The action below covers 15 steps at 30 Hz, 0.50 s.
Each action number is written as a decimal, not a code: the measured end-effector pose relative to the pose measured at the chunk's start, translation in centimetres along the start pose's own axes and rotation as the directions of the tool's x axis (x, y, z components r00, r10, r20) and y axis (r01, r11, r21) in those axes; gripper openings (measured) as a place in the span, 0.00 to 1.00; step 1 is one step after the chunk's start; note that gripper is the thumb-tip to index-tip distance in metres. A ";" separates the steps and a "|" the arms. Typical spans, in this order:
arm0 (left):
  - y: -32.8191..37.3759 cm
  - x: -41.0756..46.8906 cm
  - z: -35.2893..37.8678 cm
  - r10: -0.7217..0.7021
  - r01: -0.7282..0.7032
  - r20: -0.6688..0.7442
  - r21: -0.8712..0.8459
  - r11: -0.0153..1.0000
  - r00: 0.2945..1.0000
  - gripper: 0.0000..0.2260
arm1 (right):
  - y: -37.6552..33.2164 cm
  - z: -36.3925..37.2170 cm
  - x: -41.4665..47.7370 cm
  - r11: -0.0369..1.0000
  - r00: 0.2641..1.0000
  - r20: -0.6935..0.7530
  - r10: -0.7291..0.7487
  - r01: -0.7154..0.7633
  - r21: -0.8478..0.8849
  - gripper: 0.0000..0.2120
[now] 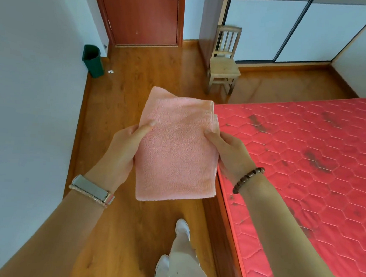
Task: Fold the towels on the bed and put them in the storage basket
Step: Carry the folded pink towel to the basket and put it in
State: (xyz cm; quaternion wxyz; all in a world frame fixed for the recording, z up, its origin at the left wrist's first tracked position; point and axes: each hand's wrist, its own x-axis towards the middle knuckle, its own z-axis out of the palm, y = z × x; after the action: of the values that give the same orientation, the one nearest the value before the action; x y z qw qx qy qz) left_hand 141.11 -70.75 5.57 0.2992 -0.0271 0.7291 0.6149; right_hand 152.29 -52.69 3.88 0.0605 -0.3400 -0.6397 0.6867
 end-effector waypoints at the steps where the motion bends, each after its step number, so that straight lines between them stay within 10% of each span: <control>1: 0.4 0.8 0.2 -0.001 0.001 -0.012 -0.003 1.000 1.000 0.06 | -0.4 -0.1 1.1 1.000 1.000 0.012 -0.009 0.009 -0.010 0.20; 15: 6.0 10.2 4.4 -0.007 0.005 -0.030 -0.063 0.998 1.000 0.06 | -5.6 -2.4 12.7 0.998 0.997 0.063 -0.048 0.051 -0.042 0.32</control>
State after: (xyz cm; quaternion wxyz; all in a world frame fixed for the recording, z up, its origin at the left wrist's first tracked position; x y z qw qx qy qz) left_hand 132.12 -61.96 5.76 0.2889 -0.0479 0.7139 0.6361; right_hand 141.97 -43.13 4.23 0.0502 -0.3038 -0.6642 0.6812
